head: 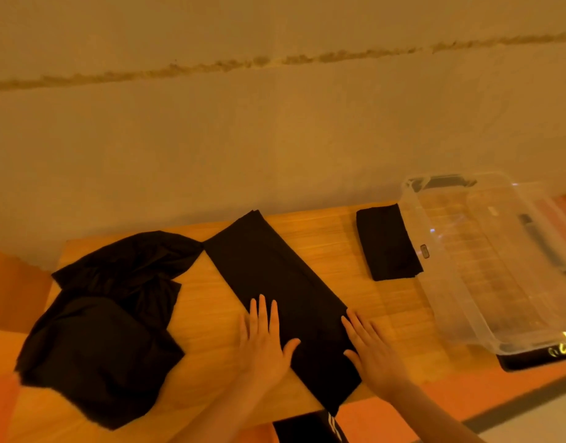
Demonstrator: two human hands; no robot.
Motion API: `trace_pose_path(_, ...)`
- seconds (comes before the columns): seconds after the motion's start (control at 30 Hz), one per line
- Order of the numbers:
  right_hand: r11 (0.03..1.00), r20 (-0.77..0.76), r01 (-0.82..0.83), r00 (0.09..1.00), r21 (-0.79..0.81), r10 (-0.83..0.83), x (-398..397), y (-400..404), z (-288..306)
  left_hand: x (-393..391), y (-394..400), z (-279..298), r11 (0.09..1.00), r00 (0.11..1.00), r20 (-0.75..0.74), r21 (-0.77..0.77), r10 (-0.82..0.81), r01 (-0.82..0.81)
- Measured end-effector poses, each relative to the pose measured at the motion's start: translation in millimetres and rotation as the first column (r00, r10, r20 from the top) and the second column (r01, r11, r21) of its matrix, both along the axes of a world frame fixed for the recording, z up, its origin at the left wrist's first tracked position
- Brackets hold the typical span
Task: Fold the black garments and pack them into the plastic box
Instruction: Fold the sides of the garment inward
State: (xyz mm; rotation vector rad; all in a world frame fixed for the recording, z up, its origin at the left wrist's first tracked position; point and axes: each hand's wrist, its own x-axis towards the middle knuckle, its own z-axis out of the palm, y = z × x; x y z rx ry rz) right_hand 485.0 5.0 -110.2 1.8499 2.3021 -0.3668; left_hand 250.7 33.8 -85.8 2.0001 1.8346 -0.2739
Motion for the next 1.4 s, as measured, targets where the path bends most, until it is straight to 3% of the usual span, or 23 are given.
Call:
trace_pose_path(0.2, 0.999, 0.033, 0.014, 0.999, -0.051, -0.012, -9, -2, 2, -28, 43, -11, 0.977, 0.976, -0.031, 0.001, -0.214, 0.214)
trace_pose_path(0.3, 0.994, 0.029, 0.042, 0.999, -0.102, -0.039, -22, -11, 3, -40, 55, -4, 0.973, 0.973, 0.005, 0.007, -0.229, 0.229)
trace_pose_path(0.43, 0.992, -0.018, 0.02, 1.0, -0.128, -0.023, -34, -37, 5, -30, 42, 4, 0.968, 0.973, 0.212, 0.25, -0.094, 0.039)
trace_pose_path(0.53, 0.986, -0.071, 0.044, 0.996, -0.163, -0.057, -32, -47, 11, -24, 61, 12, 0.967, 0.974, 0.22, 0.233, 0.052, -0.105)
trace_pose_path(0.63, 0.995, -0.143, 0.063, 0.987, -0.075, -0.073, -38, -8, 35, -27, 90, 13, 0.992, 0.997, 0.06, 0.119, 0.043, -0.05)
trace_pose_path(0.7, 0.993, -0.195, 0.041, 0.979, -0.11, -0.062, -47, 37, 52, -31, 104, 6, 0.999, 1.0, -0.022, 0.033, -0.011, 0.011)
trace_pose_path(0.83, 0.983, -0.093, -0.083, 0.993, -0.161, 0.069, -81, 134, 63, -33, 127, -5, 0.997, 0.996, -0.052, -0.011, -0.078, 0.077)
trace_pose_path(0.93, 0.976, -0.098, -0.122, 0.99, -0.18, 0.106, -100, 181, 59, -39, 142, -11, 0.991, 0.991, -0.009, -0.008, -0.135, 0.135)
trace_pose_path(1.03, 0.985, -0.334, 0.069, 0.935, -0.156, -0.119, -105, 218, 50, -47, 157, -8, 0.99, 0.978, 0.152, 0.019, -0.14, 0.138)
trace_pose_path(1.1, 0.939, -0.506, 0.279, 0.791, -0.202, -0.344, -101, 243, 48, -52, 170, -4, 0.988, 0.932, 0.36, 0.133, 0.029, -0.082)
trace_pose_path(1.17, 0.886, -0.525, 0.361, 0.714, -0.291, -0.464, -96, 268, 50, -60, 190, 0, 0.909, 0.855, 0.469, 0.219, 0.22, -0.354)
trace_pose_path(1.23, 0.861, -0.514, 0.397, 0.69, -0.319, -0.509, -93, 289, 47, -71, 212, 0, 0.881, 0.85, 0.405, 0.185, 0.335, -0.436)
trace_pose_path(1.33, 0.836, -0.445, 0.44, 0.708, -0.329, -0.548, -93, 310, 37, -79, 239, -2, 0.926, 0.896, 0.276, 0.048, 0.349, -0.375)
trace_pose_path(1.4, 0.816, -0.369, 0.452, 0.735, -0.361, -0.57, -94, 317, 31, -78, 251, -3, 0.92, 0.886, 0.266, -0.015, 0.38, -0.391)
